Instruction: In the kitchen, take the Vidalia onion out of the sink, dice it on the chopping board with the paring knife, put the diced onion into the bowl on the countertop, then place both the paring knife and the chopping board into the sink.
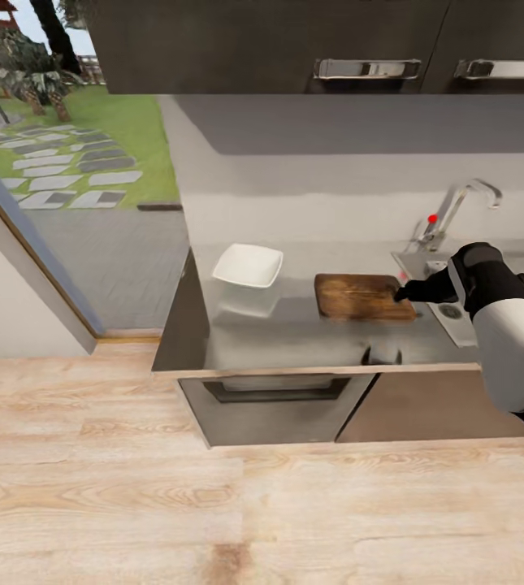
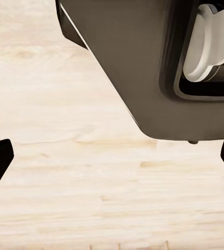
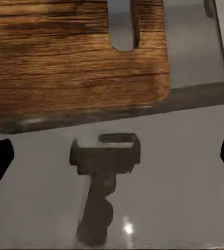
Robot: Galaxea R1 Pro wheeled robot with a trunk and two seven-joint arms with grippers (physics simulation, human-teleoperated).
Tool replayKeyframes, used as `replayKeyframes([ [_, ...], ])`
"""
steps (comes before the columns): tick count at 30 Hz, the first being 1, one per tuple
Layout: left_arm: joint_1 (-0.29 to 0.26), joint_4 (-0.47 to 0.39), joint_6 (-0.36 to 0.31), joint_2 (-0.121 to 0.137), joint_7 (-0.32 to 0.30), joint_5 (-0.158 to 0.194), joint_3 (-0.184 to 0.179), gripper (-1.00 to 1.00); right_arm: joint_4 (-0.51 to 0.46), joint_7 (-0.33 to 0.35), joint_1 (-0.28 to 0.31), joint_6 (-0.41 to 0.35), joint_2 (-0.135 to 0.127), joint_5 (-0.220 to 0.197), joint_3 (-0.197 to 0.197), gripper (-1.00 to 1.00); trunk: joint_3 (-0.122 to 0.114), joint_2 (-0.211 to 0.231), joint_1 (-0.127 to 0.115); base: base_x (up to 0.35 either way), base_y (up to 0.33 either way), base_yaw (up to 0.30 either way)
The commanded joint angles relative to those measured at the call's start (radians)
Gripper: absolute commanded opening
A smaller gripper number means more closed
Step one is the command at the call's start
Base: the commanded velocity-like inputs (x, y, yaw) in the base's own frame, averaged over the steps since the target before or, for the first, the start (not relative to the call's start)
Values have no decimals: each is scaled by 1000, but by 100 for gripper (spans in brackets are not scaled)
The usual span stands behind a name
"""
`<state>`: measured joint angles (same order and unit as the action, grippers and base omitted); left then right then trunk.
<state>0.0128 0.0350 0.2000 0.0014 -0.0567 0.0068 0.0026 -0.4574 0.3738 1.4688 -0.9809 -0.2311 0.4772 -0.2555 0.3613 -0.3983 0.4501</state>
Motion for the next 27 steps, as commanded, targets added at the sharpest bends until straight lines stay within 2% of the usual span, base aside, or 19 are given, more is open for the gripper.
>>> replayKeyframes([
  [1, -1, 2, 6, 0, -3, 1, 1, 100, 1, 8, 1, -2, 2, 11, -6, 100, 1, -2, 0, -338, 0, 0],
  [27, -1, 2, 6, 0, -3, 1, 1, 100, 39, 3, -7, 21, 7, 14, -5, 100, 1, -2, 0, -338, 0, 0],
])
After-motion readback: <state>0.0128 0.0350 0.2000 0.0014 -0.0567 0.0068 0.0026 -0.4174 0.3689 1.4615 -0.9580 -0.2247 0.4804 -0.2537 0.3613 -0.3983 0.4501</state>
